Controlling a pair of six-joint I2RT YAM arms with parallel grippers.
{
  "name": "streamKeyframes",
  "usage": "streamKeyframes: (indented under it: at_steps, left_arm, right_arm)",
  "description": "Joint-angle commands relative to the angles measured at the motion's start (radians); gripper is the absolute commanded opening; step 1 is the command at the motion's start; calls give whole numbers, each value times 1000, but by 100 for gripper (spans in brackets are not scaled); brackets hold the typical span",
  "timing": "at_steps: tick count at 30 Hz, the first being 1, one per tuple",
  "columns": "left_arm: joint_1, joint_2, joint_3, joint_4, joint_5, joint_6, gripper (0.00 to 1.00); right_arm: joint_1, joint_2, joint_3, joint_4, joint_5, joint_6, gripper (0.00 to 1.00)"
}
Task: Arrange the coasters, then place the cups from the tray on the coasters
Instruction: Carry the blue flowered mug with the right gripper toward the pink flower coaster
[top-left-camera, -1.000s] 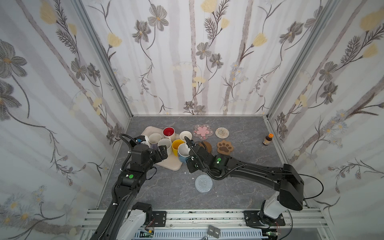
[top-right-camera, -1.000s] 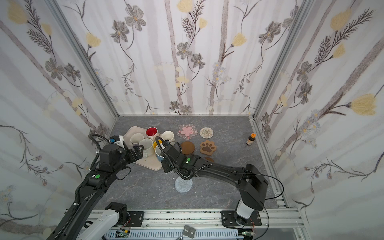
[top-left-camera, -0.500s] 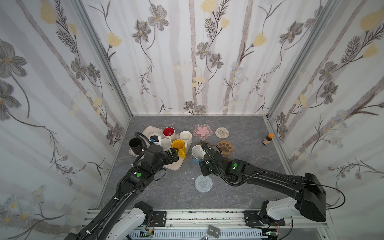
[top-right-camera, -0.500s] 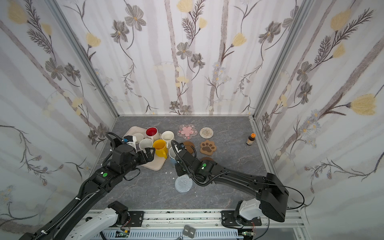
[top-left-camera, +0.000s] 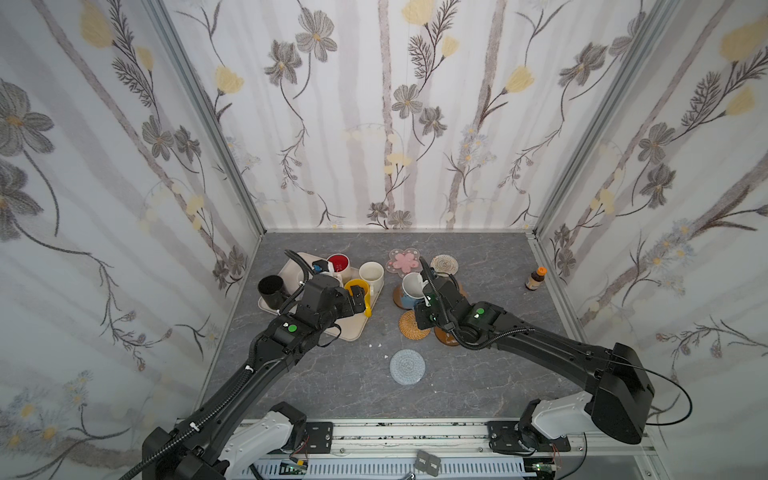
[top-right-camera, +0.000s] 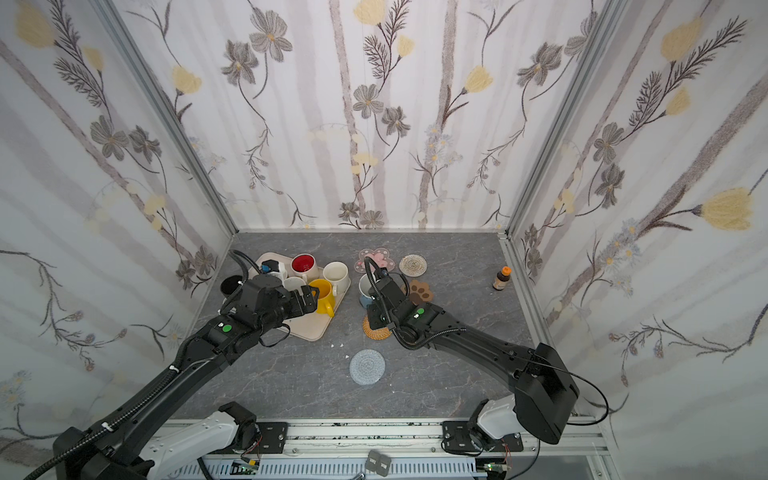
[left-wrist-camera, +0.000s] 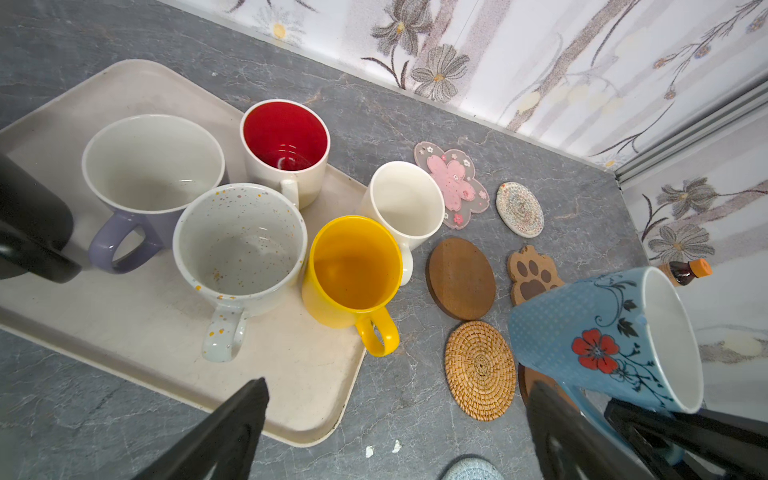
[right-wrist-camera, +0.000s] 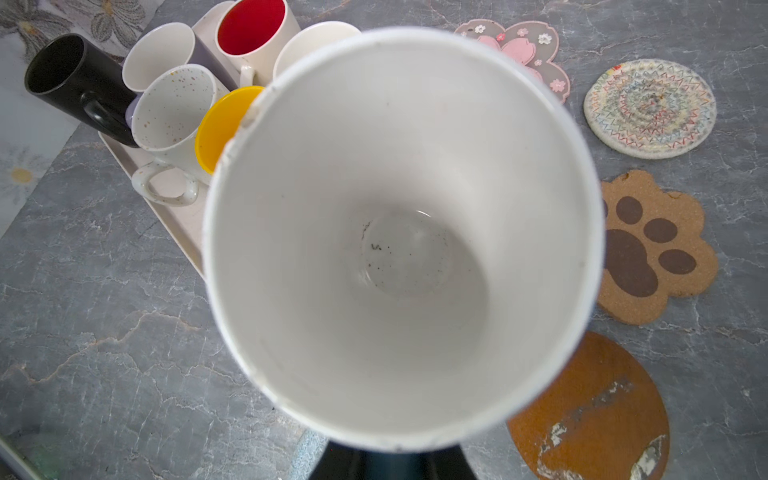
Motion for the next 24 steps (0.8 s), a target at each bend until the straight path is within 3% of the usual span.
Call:
streamKeyframes:
  at_steps: [1,12,24]
  left_arm:
    - [18,31,30,50,29,39,100]
    - [139,112,49,72,145,80,100]
    - [150,91,-9,76,140,102,100]
  right_arm:
    - [-24,52,52,51,-16,-42,0]
    - [-155,278,308,-28,-44,-126,0]
    - [-198,534,608,-110,-44,-183,0]
